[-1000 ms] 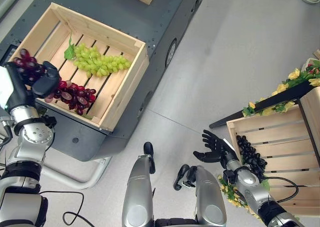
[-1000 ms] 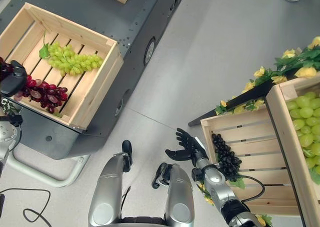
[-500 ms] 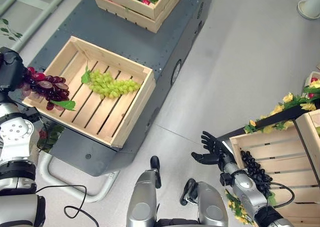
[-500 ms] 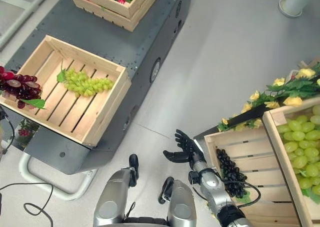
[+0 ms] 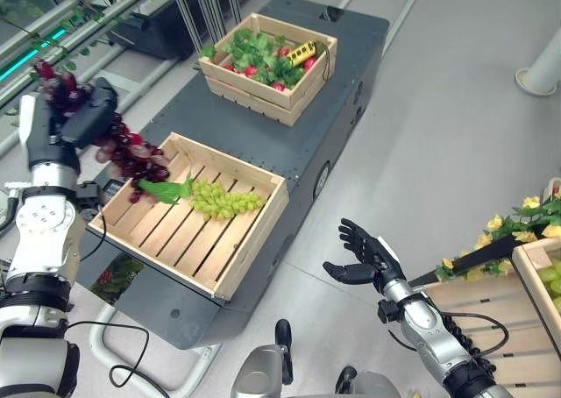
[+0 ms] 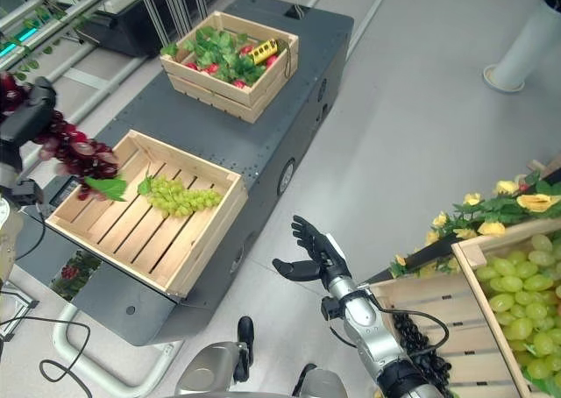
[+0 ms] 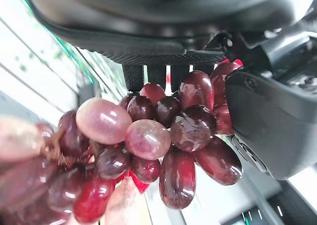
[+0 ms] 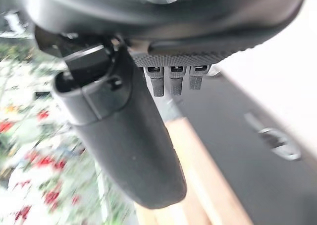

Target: Pick up the fruits from the basket on one side to the basket on the other side

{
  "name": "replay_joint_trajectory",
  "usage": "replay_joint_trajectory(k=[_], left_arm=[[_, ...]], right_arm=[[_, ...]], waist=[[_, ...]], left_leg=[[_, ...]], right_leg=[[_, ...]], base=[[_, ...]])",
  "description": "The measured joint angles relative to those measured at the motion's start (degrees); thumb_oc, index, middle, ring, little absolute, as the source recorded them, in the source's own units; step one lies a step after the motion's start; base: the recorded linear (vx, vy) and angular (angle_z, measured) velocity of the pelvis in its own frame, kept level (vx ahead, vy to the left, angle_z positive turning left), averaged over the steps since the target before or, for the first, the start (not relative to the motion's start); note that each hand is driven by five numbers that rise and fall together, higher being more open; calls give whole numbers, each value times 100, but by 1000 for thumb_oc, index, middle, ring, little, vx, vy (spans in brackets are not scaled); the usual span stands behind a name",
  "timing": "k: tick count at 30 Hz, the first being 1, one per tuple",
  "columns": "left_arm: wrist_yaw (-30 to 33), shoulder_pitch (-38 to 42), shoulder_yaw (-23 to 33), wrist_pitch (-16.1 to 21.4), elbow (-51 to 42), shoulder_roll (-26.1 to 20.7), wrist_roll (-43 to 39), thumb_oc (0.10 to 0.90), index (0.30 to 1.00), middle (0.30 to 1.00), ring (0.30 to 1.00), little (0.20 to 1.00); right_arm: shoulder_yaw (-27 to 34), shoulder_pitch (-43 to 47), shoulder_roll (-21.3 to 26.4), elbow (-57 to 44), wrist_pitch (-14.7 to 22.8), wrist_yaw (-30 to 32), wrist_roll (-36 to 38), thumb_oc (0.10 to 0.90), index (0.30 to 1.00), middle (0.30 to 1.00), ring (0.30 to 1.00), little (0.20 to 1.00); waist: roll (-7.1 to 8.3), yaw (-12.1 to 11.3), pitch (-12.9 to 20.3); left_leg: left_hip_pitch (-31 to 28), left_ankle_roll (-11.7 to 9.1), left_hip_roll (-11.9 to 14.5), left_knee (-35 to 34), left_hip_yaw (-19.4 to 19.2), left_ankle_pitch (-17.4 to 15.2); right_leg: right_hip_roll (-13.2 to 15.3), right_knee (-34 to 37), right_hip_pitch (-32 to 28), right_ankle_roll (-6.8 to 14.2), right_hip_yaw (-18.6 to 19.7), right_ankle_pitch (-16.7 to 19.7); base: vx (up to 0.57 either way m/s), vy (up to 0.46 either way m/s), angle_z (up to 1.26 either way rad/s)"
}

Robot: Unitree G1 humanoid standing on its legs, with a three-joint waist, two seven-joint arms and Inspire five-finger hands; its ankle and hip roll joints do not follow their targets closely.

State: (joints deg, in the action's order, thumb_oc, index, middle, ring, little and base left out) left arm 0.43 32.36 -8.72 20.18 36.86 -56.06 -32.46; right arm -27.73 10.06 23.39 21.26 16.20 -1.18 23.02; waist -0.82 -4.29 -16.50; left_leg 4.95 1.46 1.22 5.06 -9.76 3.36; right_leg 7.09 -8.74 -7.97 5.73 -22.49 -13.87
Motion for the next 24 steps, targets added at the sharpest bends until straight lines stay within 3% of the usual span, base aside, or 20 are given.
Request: replay_joint_trajectory(k=[5, 13, 24], left_arm=[[-692, 1145, -1151, -127, -91, -370, -182, 400, 300, 300, 300, 300], [-1229, 2879, -2250, -150, -237, -374, -369, 400, 300, 300, 300, 300], [-1280, 3639, -2699, -369, -703, 39, -382, 400, 300, 300, 300, 300]], right_arm=[[-271, 994, 151, -482, -310, -101, 227, 800, 900, 900, 900, 900], [-463, 2505, 21, -811, -1150, -283, 972, 800, 900, 900, 900, 900], [-533, 3447, -155, -692, -1668, -66, 1128, 800, 900, 900, 900, 900]], waist=[[1, -60, 5], [-26, -121, 25], [-76, -118, 55]], left_leg=[[-243, 10, -15, -546, 22, 311], [-266, 12, -51, -657, 105, 378], [-354, 2, -106, -809, 253, 437]], right_leg=[[-128, 565, -224, 17, -12, 320], [-235, 1282, -476, 29, -7, 753], [-233, 1354, -550, 37, -21, 765]], base=[[-54, -113, -1], [-50, -103, -5], [-17, -60, 3]])
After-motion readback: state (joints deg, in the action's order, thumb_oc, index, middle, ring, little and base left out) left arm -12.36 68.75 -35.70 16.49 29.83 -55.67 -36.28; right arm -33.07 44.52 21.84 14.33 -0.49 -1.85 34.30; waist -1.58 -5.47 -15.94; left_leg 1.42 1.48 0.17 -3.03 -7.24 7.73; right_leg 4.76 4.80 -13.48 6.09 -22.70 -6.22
